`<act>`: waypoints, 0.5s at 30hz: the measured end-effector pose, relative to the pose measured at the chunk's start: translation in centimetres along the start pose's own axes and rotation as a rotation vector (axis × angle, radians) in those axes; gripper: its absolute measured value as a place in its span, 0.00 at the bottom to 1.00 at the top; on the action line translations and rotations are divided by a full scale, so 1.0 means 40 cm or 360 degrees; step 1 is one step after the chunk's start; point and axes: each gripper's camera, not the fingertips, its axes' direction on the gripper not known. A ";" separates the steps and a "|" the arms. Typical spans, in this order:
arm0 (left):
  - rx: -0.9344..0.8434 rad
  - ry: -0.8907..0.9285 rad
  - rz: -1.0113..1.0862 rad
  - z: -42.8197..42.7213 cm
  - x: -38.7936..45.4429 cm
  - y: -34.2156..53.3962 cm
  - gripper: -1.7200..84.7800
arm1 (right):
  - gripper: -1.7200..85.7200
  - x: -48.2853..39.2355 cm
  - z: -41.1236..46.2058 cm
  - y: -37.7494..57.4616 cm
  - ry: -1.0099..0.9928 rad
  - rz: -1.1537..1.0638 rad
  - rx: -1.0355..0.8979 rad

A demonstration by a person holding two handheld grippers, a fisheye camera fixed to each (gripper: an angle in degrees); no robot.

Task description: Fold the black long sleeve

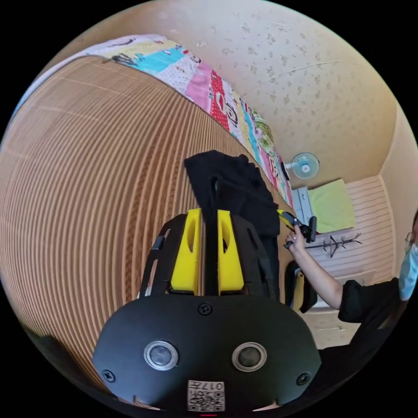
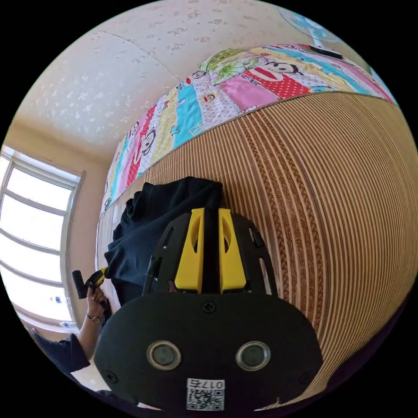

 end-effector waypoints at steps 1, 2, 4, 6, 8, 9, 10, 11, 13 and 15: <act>0.0027 -0.0009 -0.0029 -0.034 -0.009 0.053 0.11 | 0.10 -0.008 -0.017 0.016 -0.0002 -0.0057 -0.0024; 0.0029 0.0041 -0.0063 -0.062 -0.021 0.112 0.11 | 0.10 -0.018 -0.044 0.056 -0.0015 -0.0158 -0.0111; -0.0008 0.0142 -0.0103 -0.094 -0.033 0.214 0.12 | 0.10 -0.014 -0.080 0.166 -0.0127 -0.0295 -0.0398; -0.0074 0.0204 -0.0176 -0.115 -0.043 0.329 0.13 | 0.11 0.012 -0.095 0.272 -0.0217 -0.0307 -0.0660; -0.0248 0.0224 -0.0295 -0.125 -0.049 0.475 0.15 | 0.11 0.049 -0.121 0.382 -0.0235 -0.0260 -0.0855; -0.0306 0.0196 -0.0317 -0.126 -0.046 0.509 0.15 | 0.11 0.077 -0.151 0.449 -0.0209 -0.0201 -0.0928; -0.0422 0.0111 -0.0348 -0.127 -0.037 0.573 0.15 | 0.12 0.091 -0.167 0.478 -0.0194 -0.0169 -0.0949; -0.0494 0.0085 -0.0332 -0.133 -0.020 0.627 0.15 | 0.12 0.120 -0.199 0.527 -0.0171 -0.0111 -0.0981; -0.0600 0.0042 -0.0329 -0.137 0.006 0.693 0.15 | 0.13 0.161 -0.240 0.585 -0.0142 -0.0049 -0.1047; -0.0689 -0.0008 -0.0316 -0.137 0.033 0.740 0.14 | 0.14 0.207 -0.284 0.639 -0.0121 0.0023 -0.1107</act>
